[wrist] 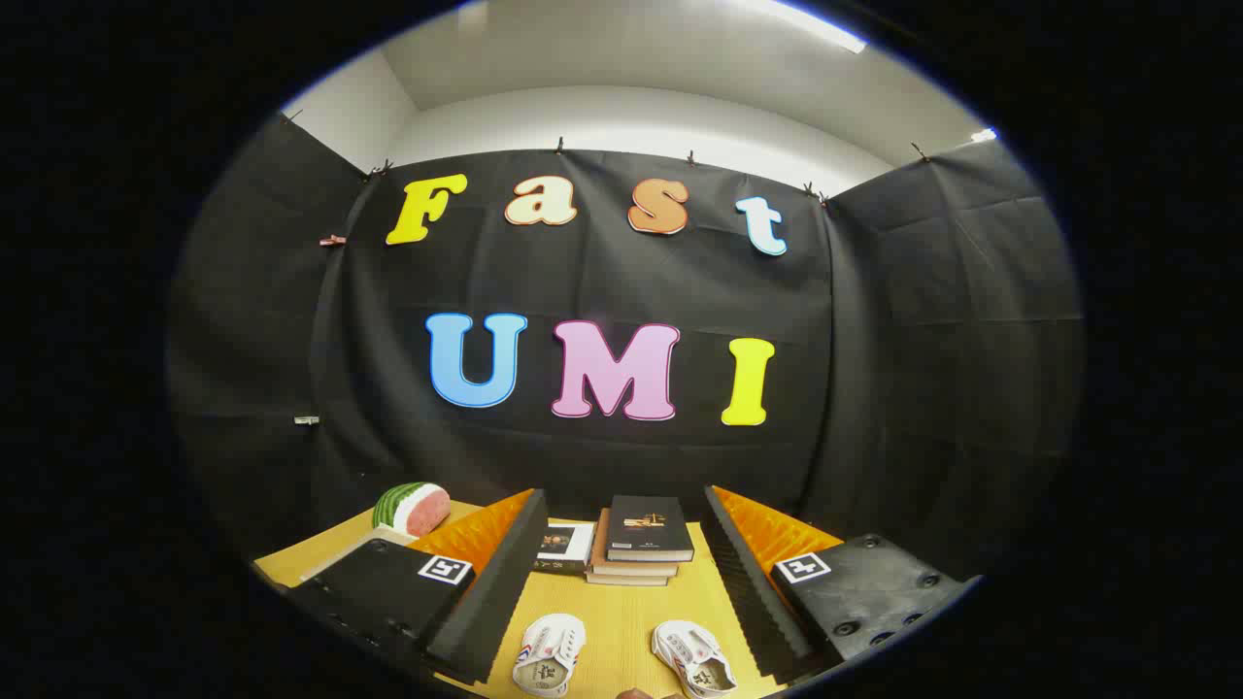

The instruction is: Open the storage box then place both shoes into the box .Put the left shoe in first, then the right shoe, with the right side of both shoes facing outward in a uniform manner.

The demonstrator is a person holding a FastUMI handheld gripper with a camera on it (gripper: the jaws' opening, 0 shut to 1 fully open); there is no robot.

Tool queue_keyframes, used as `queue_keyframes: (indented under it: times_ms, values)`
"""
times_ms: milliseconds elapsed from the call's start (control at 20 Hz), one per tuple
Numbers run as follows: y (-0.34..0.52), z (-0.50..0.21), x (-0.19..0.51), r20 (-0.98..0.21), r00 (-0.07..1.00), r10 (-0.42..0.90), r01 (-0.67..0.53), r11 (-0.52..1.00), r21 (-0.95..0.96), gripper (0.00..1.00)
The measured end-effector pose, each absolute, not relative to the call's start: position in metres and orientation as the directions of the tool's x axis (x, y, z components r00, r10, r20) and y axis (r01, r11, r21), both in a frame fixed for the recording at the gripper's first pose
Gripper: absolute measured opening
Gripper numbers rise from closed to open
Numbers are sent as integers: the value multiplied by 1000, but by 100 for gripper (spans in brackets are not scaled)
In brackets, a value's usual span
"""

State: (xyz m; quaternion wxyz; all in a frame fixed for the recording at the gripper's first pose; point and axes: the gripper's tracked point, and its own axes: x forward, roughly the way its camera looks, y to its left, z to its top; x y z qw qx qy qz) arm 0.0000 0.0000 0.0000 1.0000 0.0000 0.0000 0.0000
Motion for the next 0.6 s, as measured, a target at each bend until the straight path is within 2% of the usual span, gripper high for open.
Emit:
queue_keyframes:
  times_ms: [600]
  values:
    - [22,-7,18,0,999,38,-38,999,-16,97]
